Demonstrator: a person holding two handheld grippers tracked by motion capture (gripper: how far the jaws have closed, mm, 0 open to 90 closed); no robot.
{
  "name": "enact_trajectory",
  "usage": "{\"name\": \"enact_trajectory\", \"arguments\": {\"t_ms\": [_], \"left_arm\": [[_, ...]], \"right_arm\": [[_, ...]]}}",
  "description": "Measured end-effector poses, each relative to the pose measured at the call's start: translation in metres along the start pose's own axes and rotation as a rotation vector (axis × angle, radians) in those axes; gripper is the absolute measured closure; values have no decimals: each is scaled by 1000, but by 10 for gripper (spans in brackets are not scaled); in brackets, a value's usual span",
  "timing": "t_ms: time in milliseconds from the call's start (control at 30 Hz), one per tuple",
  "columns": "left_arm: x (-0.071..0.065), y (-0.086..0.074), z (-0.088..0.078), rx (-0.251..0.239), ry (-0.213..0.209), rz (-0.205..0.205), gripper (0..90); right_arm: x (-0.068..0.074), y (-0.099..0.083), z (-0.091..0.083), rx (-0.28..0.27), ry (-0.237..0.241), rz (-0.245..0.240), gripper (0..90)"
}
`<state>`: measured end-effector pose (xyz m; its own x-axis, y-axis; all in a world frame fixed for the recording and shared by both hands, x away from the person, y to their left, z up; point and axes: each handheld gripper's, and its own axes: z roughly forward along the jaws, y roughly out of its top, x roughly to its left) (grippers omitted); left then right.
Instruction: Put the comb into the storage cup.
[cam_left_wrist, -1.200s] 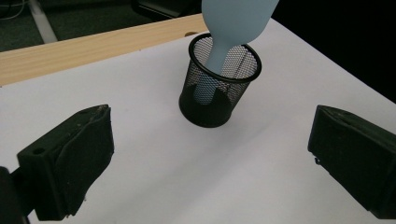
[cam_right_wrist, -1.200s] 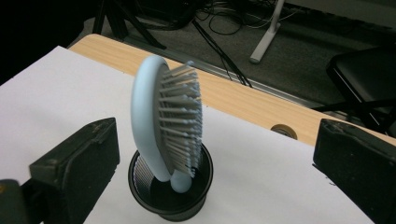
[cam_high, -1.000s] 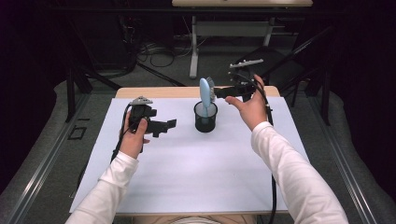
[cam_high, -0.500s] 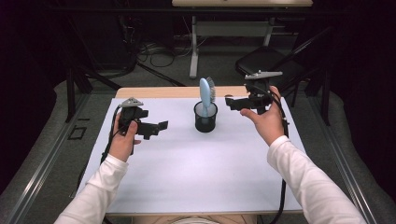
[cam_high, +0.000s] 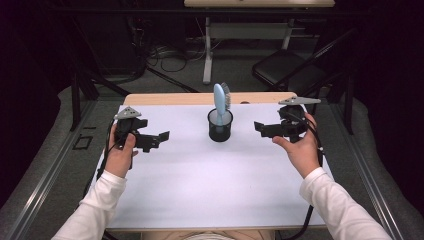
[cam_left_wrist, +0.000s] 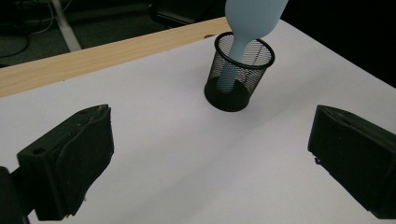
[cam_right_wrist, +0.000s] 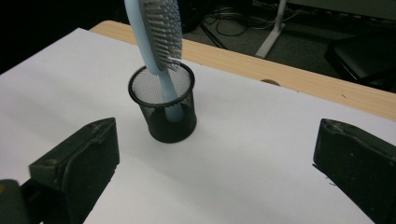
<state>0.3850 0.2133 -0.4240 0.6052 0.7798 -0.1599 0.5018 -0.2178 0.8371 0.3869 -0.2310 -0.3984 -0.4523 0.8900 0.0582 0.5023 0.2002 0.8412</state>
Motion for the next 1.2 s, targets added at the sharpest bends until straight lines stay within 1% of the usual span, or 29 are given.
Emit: {"name": "enact_trajectory", "arguments": {"t_ms": [100, 200, 267, 367, 533, 600, 900, 1000, 1133, 1167, 1200], "left_arm": [[2, -1, -3, -11, 3, -11, 6], [3, -2, -6, -19, 8, -11, 5], [4, -3, -8, -21, -4, -16, 5], [4, -6, -9, -20, -1, -8, 5], [4, -13, -10, -15, -2, 4, 5], [5, -16, -11, -21, -1, 6, 5], [8, -30, -16, -37, -16, 2, 5], [8, -37, -17, -40, -18, 0, 5], [9, -47, -19, -45, -24, -11, 5], [8, -50, -19, -44, -22, -17, 5], [9, -53, -19, -45, -20, -14, 5]], "right_arm": [[-4, -10, -1, 2, -7, 8, 1], [-5, -19, -4, 1, -14, 10, 2], [-5, -25, -6, -4, -17, 5, 1], [-5, -35, -10, -6, -17, 13, 2], [-3, -50, -15, -11, -22, 11, 2], [-3, -55, -17, -17, -26, 10, 1], [-6, -79, -23, -24, -24, 50, 2], [-8, -86, -25, -30, -34, 61, 2], [-13, -100, -26, -33, -29, 90, 2], [-13, -103, -27, -32, -32, 97, 2], [-14, -107, -27, -31, -40, 98, 2]]}}
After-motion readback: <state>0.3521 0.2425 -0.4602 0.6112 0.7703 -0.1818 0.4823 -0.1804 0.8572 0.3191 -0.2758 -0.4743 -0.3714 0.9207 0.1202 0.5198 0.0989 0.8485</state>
